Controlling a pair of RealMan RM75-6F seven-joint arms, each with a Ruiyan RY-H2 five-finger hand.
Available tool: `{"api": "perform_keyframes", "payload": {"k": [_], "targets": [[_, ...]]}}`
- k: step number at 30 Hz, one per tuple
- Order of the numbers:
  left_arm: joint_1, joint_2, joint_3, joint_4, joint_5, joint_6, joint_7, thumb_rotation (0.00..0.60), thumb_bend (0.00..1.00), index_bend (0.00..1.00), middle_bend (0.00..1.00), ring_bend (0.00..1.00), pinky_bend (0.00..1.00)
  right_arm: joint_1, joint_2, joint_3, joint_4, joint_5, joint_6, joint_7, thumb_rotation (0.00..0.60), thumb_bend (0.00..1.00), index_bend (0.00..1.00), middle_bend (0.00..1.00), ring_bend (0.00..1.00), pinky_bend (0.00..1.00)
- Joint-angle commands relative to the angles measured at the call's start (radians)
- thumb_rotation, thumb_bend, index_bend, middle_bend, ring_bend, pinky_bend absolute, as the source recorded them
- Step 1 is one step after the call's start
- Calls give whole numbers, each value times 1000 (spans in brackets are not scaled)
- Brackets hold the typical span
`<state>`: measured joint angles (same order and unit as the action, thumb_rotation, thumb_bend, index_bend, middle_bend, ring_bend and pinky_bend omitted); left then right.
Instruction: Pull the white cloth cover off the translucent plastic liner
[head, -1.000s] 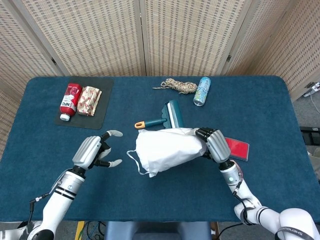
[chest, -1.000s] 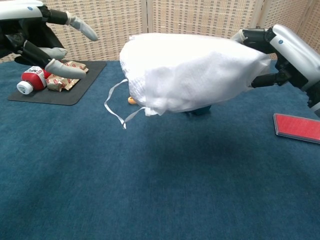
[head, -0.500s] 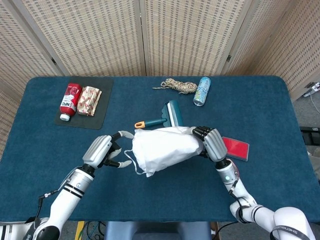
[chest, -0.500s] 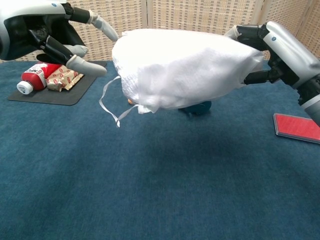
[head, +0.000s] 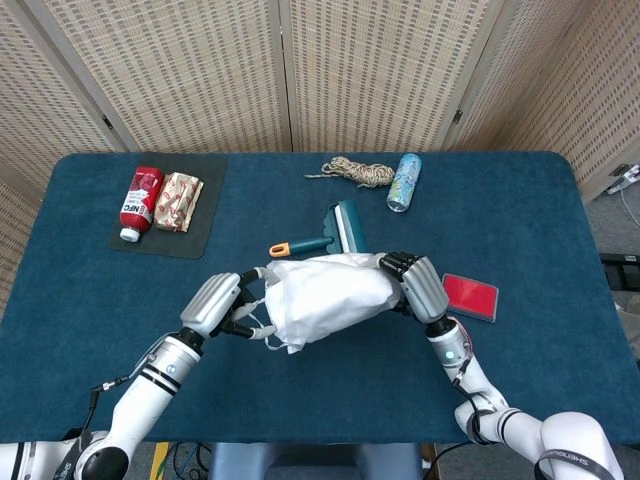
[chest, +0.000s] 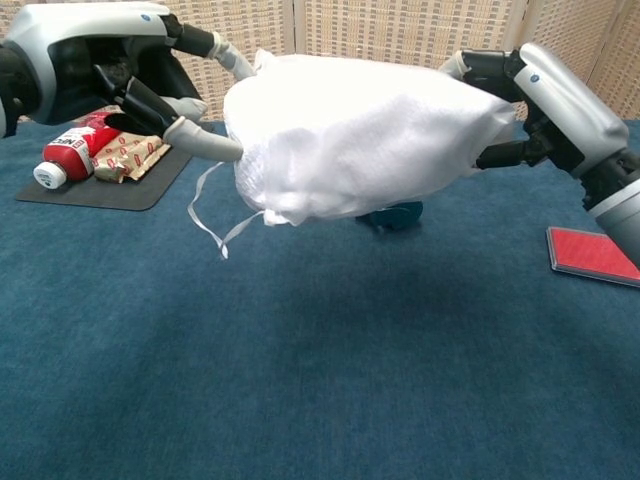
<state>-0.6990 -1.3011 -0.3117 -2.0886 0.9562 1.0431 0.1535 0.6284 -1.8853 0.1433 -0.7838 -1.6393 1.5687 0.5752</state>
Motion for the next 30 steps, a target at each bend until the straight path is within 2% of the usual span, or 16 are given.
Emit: {"api": "perform_keyframes", "payload": {"k": [1,5,14,20,25,30], "targets": [[-13,-7,-2,-1,-10,-4,0,600,6,333,1000,874,983,2,-1,0,1,1,0,2,600,740,587,620,546,660],[-31,-20,-5,0,-25,-2,6,600,5,347,1000,879,983,4,-3,-2,2,1,0,5,600,741,587,620,546,660],[-49,-59,-2,13,-9,34,12,600,4,554,1000,891,983,6,-5,-6,3,2,-2,11,600,740,587,620,546,660],[-54,-67,0,15,2,38,-6,600,8,609,1000,894,983,9,-9,-8,4,2,-5,12,600,740,587,620,546,660],[-55,-70,3,16,10,40,-17,600,111,628,1000,894,983,11,-10,-8,5,2,-4,12,600,743,587,620,546,660],[-54,-69,11,18,21,37,-27,600,328,646,1000,883,977,10,-11,-8,8,5,-5,12,600,744,587,620,546,660]]}}
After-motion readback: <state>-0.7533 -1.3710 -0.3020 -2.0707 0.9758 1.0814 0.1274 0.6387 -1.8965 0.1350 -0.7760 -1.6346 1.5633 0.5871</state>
